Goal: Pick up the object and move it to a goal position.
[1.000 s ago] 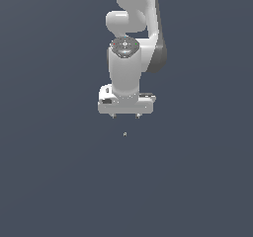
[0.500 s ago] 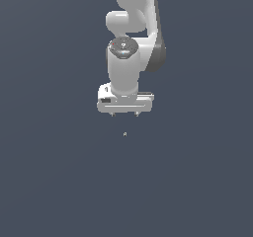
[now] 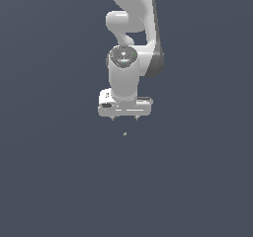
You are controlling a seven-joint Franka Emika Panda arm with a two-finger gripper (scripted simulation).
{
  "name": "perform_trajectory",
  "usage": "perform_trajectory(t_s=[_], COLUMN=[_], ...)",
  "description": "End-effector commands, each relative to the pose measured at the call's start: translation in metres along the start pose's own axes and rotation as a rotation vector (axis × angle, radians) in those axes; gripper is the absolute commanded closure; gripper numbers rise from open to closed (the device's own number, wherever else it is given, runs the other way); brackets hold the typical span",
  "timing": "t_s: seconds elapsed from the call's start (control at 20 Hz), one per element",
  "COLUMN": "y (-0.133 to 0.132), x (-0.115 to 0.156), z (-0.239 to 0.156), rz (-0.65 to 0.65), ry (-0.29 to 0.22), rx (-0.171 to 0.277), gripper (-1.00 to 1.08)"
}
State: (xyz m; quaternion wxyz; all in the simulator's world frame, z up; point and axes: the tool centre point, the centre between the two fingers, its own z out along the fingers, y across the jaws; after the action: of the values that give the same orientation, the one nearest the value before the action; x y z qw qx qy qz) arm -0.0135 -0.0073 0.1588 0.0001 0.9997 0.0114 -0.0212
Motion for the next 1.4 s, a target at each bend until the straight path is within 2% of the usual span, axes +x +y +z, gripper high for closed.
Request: perform_trajectory(t_s=[0.0, 0.6, 1.35], y=[0.000, 0.002, 0.002], x=[0.002, 0.005, 0.004], z=[0.013, 0.087, 0.115], rz=[-0.006, -0.042, -0.048], ry=[0.005, 0.037, 0.041], rx=[0.000, -0.001, -0.001], gripper=[-0.92, -0.92, -0.92])
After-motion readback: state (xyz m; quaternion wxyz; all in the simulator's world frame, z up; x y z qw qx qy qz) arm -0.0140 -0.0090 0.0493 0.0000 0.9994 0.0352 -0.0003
